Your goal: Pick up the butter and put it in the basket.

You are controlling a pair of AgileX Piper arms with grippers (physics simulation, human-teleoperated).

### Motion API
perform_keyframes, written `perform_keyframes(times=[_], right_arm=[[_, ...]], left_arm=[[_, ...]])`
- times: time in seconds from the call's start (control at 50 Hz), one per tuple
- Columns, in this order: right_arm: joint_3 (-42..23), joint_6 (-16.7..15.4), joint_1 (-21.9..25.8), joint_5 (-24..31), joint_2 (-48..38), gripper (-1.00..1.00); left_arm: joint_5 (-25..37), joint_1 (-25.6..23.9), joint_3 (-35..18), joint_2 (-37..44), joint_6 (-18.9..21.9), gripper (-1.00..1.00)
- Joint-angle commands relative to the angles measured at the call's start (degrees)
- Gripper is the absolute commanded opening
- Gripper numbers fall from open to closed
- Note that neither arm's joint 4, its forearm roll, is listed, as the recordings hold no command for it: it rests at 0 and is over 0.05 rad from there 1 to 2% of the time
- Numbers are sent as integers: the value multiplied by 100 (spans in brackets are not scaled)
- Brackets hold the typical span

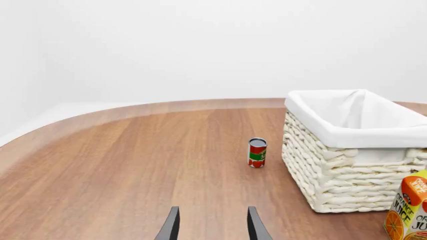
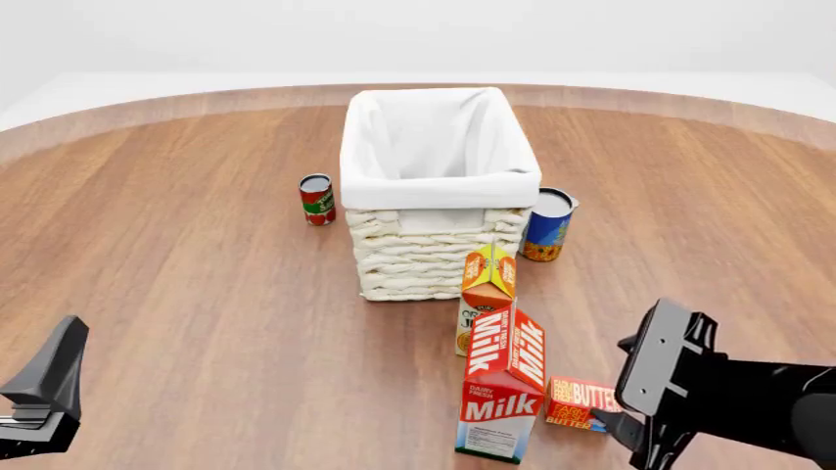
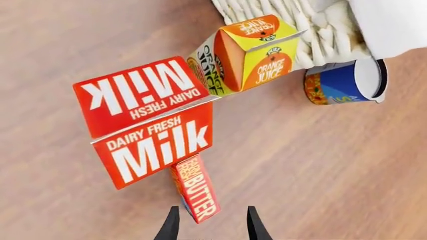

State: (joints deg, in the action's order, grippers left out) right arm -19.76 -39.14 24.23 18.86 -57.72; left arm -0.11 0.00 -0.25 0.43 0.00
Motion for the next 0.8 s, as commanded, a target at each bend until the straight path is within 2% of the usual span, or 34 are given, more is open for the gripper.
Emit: perform_keyframes(times=[0.02,0.52,0.8], right_arm=[[237,128,221,-7,77,100],[-20,-78,-11,-150,-276,100],[116,6,92,-418,-482,100]], left_arm=[[0,0,0,0,0,100],[0,0,0,0,0,100],[0,0,0,0,0,100]])
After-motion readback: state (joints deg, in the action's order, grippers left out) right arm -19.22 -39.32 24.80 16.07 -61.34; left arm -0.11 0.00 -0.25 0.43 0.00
